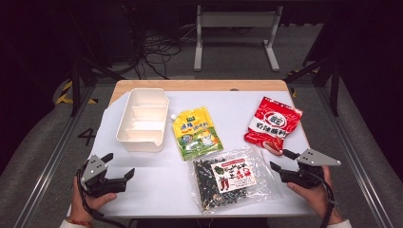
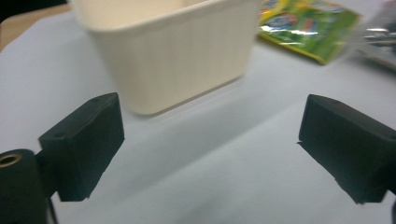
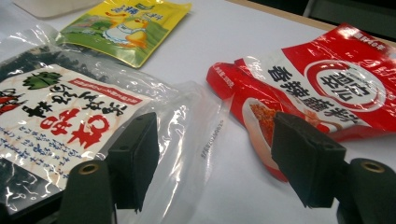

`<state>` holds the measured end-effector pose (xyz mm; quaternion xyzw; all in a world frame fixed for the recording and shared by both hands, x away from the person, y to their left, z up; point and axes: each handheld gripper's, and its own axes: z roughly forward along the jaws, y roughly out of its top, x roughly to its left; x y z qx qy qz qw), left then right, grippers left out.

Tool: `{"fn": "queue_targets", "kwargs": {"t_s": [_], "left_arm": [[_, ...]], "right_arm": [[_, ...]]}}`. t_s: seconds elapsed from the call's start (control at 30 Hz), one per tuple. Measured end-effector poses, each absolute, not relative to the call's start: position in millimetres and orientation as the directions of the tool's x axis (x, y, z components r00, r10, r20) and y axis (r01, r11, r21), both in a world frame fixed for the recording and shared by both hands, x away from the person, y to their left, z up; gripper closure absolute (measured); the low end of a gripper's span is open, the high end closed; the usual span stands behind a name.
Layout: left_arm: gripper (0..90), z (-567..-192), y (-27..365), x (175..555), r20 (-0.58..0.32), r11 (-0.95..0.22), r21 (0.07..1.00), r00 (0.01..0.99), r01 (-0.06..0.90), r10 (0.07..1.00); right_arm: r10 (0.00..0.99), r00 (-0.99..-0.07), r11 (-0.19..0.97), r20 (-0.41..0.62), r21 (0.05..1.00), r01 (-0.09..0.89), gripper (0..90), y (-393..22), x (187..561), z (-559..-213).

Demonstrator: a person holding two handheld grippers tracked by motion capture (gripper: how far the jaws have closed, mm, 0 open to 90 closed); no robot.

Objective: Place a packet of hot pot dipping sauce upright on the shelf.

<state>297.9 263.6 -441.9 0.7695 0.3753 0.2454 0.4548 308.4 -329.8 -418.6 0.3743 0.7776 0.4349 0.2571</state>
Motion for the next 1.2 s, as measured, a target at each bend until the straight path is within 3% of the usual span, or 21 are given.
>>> {"fn": "queue_targets", "kwargs": {"t_s": [0.43, 0.8, 0.93, 1.2], "left_arm": [[20.0, -455.0, 246.8, 283.4, 0.020, -0.377, 0.833, 0.658, 0.405, 0.752], [33.3, -458.6, 213.2, 290.8, 0.032, -0.475, 0.788, 0.744, 0.392, 0.667], [36.2, -462.5, 203.8, 296.3, 0.046, -0.514, 0.765, 0.762, 0.388, 0.645], [33.0, -462.5, 203.4, 300.1, 0.041, -0.507, 0.777, 0.774, 0.373, 0.632]], "right_arm": [[0.727, -0.687, 0.336, -0.003, 0.874, 0.352, 40.9, -294.4, 335.4, -406.6], [0.662, -0.745, 0.380, 0.083, 0.819, 0.429, 45.0, -229.3, 401.3, -397.5], [0.656, -0.753, 0.450, 0.045, 0.778, 0.438, 44.8, -207.3, 417.5, -398.0], [0.753, -0.658, 0.379, 0.015, 0.808, 0.452, 44.3, -254.9, 420.7, -391.8]]}}
